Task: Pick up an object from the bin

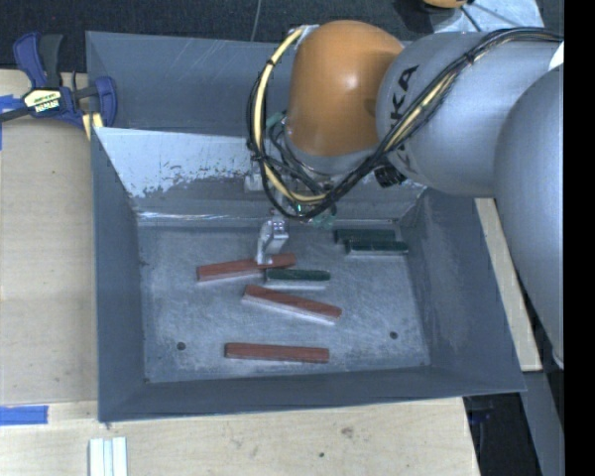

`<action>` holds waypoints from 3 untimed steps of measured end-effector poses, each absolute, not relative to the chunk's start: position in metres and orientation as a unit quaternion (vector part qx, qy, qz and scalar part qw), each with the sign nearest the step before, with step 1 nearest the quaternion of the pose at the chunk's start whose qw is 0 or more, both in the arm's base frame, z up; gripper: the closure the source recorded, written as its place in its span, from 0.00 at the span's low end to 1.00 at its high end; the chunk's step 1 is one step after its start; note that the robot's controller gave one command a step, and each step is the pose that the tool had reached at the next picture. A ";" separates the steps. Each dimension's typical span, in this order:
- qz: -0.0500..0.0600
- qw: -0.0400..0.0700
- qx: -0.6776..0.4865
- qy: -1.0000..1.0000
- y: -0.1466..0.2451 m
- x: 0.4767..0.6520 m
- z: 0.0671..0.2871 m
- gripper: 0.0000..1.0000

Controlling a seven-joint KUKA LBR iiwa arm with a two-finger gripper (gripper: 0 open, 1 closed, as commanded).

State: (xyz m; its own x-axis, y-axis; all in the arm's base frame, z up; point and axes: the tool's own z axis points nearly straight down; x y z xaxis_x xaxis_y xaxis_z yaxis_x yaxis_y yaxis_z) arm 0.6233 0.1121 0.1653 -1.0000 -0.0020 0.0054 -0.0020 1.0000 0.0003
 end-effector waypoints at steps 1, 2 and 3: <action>-0.001 -0.001 0.000 -1.000 0.112 0.625 0.170 0.00; 0.000 -0.005 0.106 -0.994 0.118 0.603 0.079 1.00; -0.001 -0.005 0.106 -0.994 0.118 0.603 0.079 1.00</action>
Offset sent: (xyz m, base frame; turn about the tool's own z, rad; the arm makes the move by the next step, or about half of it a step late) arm -0.0243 0.0059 -0.0932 -0.2119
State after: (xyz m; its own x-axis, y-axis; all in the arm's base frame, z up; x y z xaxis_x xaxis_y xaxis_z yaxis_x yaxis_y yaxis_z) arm 0.6031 0.1179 0.0785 -0.9776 -0.2101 -0.0093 -0.2101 0.9777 0.0000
